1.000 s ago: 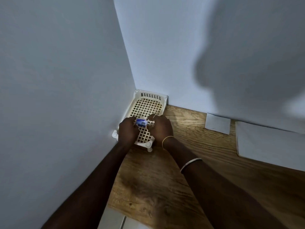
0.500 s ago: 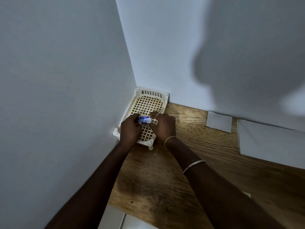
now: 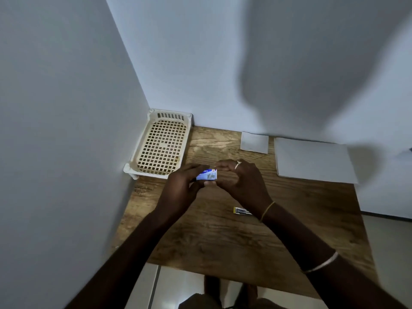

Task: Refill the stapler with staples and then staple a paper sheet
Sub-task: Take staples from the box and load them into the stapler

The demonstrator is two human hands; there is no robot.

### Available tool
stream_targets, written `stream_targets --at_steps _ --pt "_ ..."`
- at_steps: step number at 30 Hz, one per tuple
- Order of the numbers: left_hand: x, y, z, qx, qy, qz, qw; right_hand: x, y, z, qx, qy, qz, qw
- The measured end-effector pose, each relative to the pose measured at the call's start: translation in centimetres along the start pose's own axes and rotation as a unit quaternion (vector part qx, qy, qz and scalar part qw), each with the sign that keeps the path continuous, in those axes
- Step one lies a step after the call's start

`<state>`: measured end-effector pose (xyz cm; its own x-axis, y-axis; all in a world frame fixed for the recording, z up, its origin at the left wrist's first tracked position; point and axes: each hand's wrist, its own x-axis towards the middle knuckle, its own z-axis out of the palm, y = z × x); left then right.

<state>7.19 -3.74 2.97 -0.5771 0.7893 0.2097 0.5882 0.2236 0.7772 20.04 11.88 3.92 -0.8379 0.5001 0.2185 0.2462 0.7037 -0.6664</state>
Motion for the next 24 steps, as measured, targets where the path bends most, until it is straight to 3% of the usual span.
stream_targets --at_steps 10,15,24 --pt "-2.2 5.8 1.2 -0.192 -0.001 -0.031 0.981 -5.5 0.3 -5.9 0.205 0.04 0.04 0.977" --pt "-2.0 7.9 1.2 -0.2 0.01 -0.021 0.98 -6.5 0.3 -6.7 0.327 0.039 0.05 0.943" --pt "-2.4 9.0 2.0 -0.176 0.02 -0.026 0.984 -7.6 0.3 -6.7 0.296 0.062 0.044 0.952"
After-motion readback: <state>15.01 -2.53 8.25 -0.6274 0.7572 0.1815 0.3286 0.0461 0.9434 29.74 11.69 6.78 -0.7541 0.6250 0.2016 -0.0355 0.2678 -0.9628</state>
